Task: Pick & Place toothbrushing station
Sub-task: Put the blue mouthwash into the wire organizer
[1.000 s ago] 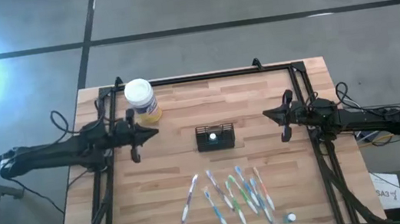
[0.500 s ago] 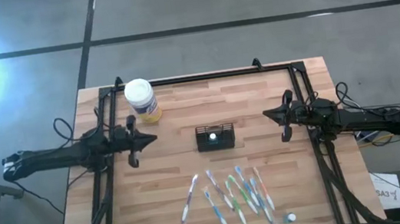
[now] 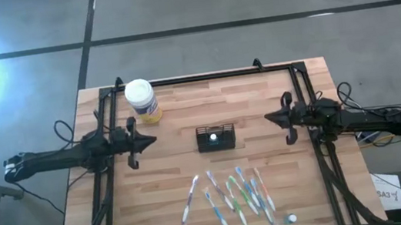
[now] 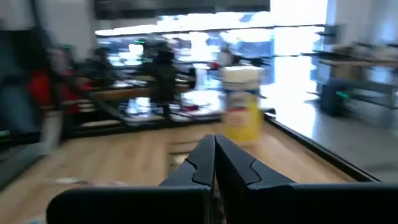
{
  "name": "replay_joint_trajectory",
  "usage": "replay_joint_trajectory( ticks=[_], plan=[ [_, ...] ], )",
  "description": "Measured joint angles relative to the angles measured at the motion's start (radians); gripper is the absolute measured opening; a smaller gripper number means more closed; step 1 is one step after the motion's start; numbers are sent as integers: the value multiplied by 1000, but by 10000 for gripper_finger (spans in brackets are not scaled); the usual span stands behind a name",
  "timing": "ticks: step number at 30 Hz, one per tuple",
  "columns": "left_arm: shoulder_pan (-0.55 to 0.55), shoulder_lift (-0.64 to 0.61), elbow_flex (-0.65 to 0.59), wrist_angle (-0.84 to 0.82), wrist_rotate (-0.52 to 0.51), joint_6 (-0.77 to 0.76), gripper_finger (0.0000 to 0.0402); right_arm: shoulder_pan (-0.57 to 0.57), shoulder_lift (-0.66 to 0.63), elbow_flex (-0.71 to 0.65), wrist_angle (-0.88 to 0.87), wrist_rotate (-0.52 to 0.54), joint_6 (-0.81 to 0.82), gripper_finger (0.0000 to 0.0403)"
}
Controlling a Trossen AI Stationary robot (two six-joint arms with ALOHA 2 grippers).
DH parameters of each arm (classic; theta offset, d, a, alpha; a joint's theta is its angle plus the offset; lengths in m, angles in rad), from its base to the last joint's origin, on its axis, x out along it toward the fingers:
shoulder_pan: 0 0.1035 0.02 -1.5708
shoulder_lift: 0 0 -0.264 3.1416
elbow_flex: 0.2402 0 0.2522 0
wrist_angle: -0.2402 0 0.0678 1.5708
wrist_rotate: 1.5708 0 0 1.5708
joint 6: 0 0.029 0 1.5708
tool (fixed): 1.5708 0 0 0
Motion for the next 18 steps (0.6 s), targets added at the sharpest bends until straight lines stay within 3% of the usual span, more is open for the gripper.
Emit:
replay_joint_trajectory(
  ticks=[5,13,18],
  plan=[
    [0,1,-4,-32,-3,19,11,34,17,94,-116,-77,-26,8],
    [0,1,-5,-39,-4,22,7,177,164,460,-713,-69,-163,8],
    [0,1,-5,-41,-4,26,10,317,306,672,-952,-68,-145,8]
  ],
)
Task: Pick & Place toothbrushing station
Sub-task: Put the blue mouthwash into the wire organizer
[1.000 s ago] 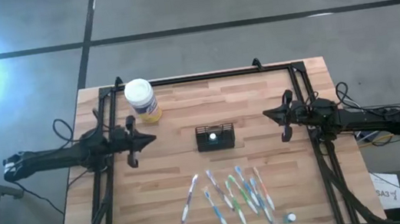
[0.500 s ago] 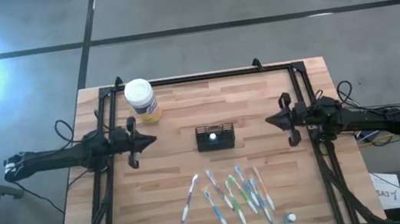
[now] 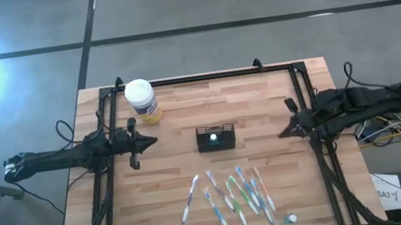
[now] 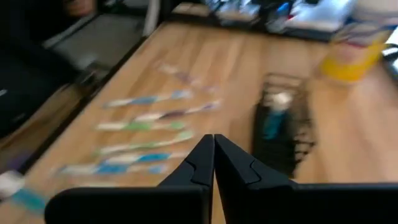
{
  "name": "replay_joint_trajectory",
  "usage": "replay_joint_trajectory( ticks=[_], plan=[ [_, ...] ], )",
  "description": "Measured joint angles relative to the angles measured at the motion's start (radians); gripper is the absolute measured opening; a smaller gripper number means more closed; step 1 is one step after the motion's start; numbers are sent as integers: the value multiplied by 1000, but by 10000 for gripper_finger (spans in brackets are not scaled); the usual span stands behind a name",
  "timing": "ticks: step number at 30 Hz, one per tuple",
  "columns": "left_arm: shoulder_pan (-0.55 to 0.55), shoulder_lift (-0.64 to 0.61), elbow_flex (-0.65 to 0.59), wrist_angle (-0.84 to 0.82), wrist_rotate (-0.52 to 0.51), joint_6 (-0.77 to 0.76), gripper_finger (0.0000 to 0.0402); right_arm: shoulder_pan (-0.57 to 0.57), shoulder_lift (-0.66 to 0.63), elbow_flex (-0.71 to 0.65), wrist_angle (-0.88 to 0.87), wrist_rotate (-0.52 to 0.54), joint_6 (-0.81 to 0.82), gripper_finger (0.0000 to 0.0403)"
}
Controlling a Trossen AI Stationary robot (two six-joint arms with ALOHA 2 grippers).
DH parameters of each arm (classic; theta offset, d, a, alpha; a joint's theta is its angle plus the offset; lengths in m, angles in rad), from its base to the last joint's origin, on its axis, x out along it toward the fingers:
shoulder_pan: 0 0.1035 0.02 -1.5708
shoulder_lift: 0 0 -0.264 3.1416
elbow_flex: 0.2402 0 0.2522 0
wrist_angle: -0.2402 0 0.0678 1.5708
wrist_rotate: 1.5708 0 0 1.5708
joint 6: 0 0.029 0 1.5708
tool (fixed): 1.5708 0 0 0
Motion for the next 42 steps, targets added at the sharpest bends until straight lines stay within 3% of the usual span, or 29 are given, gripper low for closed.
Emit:
replay_joint_trajectory(
  ticks=[18,25,36,42],
  plan=[
    [-1,0,-1,-14,-74,30,5,411,512,416,-235,122,222,16],
    [0,0,-2,-48,-76,-27,10,550,657,479,-311,186,310,67],
    [0,0,-1,-48,-75,-35,4,632,807,490,-315,180,443,138],
    [0,0,-2,-77,-75,-55,14,676,920,604,-317,187,424,192]
  ],
)
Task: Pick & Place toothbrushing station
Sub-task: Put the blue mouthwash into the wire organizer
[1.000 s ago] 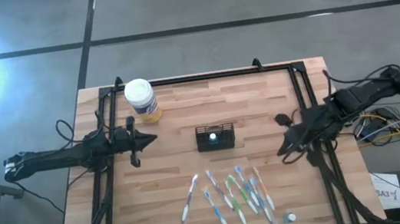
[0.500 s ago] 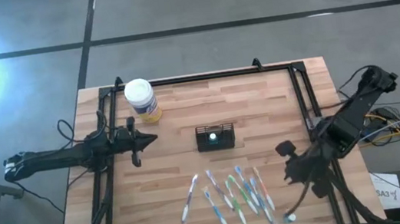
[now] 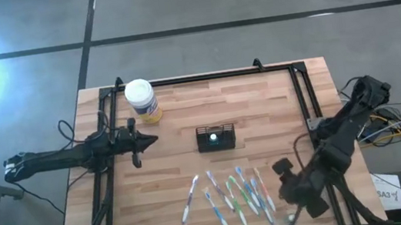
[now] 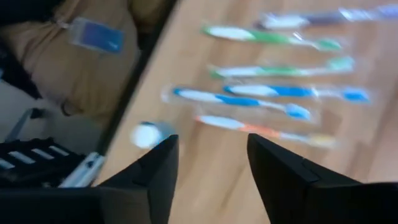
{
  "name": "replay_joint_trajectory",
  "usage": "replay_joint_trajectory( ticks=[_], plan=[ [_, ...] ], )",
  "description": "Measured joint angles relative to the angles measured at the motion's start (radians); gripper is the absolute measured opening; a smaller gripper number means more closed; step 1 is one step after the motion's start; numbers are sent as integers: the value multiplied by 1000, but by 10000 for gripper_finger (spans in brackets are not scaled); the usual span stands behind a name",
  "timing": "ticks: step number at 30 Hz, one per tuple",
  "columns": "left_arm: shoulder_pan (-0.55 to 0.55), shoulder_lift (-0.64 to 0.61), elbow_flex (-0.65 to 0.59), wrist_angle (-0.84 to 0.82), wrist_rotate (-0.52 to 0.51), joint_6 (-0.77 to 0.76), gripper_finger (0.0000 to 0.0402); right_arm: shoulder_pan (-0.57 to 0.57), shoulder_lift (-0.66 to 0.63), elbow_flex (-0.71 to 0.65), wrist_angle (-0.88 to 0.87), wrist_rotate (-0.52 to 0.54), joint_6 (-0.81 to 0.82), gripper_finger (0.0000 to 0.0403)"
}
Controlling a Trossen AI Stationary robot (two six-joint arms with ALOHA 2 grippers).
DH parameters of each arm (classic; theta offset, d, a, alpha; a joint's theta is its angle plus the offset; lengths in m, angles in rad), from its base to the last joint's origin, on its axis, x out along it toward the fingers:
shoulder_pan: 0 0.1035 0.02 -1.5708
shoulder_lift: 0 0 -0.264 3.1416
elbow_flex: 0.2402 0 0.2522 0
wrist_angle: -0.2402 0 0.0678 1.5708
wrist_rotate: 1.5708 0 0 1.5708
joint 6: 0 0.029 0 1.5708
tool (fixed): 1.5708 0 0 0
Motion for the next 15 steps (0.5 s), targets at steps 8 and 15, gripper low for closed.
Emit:
replay_joint_trajectory(
  ticks=[8,15],
  plan=[
    [0,0,0,-6,0,-57,5,99,219,227,-171,-4,16,215],
    [0,0,-1,-7,0,-107,12,180,431,435,-353,-6,17,215]
  ],
)
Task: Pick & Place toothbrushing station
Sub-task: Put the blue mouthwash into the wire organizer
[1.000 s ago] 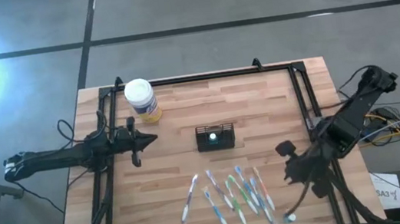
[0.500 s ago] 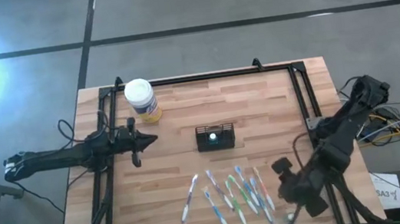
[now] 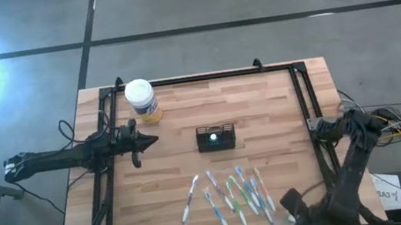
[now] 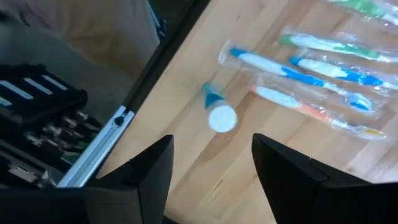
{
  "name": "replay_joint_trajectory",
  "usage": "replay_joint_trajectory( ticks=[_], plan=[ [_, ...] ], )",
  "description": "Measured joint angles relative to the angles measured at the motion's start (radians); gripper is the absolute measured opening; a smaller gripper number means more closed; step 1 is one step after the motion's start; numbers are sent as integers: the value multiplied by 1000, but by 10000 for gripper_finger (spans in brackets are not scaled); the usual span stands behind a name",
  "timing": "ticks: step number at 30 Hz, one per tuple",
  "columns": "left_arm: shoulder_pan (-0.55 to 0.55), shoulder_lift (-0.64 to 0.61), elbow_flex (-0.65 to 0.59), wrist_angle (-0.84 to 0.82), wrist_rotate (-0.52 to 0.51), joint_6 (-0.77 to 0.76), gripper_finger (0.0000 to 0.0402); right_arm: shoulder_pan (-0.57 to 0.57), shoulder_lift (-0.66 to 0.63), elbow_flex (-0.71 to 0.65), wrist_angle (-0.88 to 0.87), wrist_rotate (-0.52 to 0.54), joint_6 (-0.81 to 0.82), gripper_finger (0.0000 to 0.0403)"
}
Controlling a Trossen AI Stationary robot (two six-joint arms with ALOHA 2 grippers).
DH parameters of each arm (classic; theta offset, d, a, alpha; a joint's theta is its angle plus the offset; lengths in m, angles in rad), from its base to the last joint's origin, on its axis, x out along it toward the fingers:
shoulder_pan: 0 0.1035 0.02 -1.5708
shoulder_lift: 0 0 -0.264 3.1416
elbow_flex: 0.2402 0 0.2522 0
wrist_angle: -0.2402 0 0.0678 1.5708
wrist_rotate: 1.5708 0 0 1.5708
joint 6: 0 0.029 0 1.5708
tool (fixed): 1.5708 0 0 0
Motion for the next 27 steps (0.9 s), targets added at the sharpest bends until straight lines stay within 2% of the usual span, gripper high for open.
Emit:
replay_joint_trajectory(
  ticks=[4,10,17,21,27],
  plan=[
    [0,0,0,0,0,-2,17,26,76,79,-55,44,-19,215],
    [0,0,0,-1,0,2,7,45,127,121,-121,134,-171,215],
    [-1,0,0,-15,0,2,12,41,119,97,-115,142,-198,215],
    [-1,0,0,-14,0,0,17,42,120,71,-53,158,-226,215],
    [-1,0,0,-14,0,-8,9,42,138,52,-39,159,-246,215]
  ],
)
